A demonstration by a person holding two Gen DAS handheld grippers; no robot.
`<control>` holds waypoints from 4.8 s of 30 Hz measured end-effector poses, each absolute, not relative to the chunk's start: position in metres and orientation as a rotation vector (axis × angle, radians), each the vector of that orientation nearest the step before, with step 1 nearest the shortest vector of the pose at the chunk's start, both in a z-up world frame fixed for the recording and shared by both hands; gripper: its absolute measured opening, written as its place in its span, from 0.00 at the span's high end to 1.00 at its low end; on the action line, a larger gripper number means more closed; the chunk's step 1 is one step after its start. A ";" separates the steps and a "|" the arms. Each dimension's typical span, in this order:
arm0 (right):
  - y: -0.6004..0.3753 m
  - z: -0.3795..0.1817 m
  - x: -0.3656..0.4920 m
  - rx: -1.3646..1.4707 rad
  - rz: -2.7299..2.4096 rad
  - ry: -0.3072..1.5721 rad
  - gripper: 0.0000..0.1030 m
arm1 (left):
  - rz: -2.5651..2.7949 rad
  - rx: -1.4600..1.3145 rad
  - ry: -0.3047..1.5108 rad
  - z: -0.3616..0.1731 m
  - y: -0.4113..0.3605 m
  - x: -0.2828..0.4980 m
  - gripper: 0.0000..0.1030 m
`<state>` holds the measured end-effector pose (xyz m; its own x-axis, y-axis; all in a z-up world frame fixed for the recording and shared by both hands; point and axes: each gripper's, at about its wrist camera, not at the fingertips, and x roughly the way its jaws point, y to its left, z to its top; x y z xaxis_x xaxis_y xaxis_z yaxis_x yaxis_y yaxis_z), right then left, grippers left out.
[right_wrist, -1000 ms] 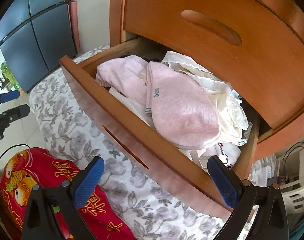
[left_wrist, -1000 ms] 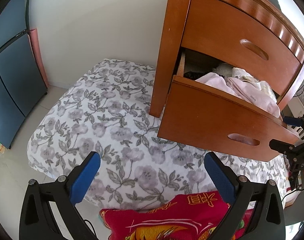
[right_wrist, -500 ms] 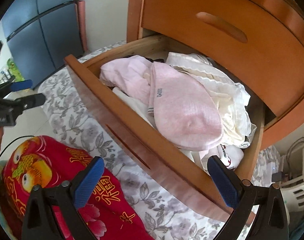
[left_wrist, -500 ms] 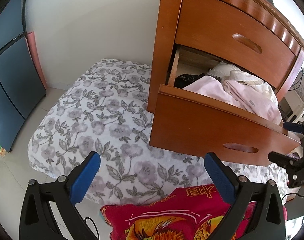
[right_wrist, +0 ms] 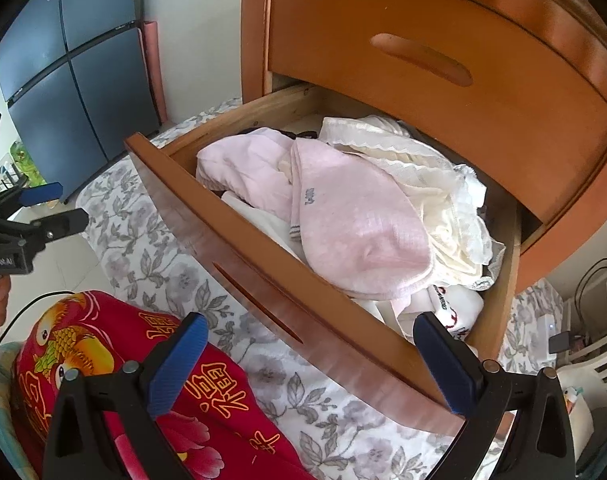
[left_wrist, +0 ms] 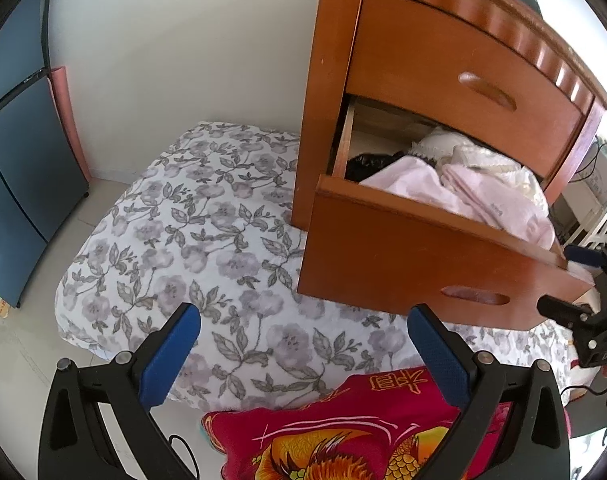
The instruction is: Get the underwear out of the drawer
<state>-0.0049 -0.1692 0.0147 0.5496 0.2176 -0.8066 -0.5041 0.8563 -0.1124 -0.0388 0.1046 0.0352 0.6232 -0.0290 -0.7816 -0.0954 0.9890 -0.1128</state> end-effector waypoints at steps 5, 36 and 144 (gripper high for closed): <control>-0.177 0.021 -0.015 -0.273 0.468 0.880 0.00 | 0.041 -0.129 0.845 0.050 0.108 -0.039 0.00; -0.202 0.020 0.057 0.078 0.342 0.875 0.38 | -0.265 -0.056 0.995 0.061 0.027 0.107 0.00; -0.251 0.070 0.030 0.275 0.306 0.705 0.78 | -0.242 -0.072 1.045 0.039 0.028 0.113 0.97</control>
<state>0.0296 -0.2511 0.0697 0.7206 0.3645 -0.5898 -0.1811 0.9201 0.3473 0.1134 0.0282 0.0387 0.4776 -0.2325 -0.8473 0.1640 0.9710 -0.1739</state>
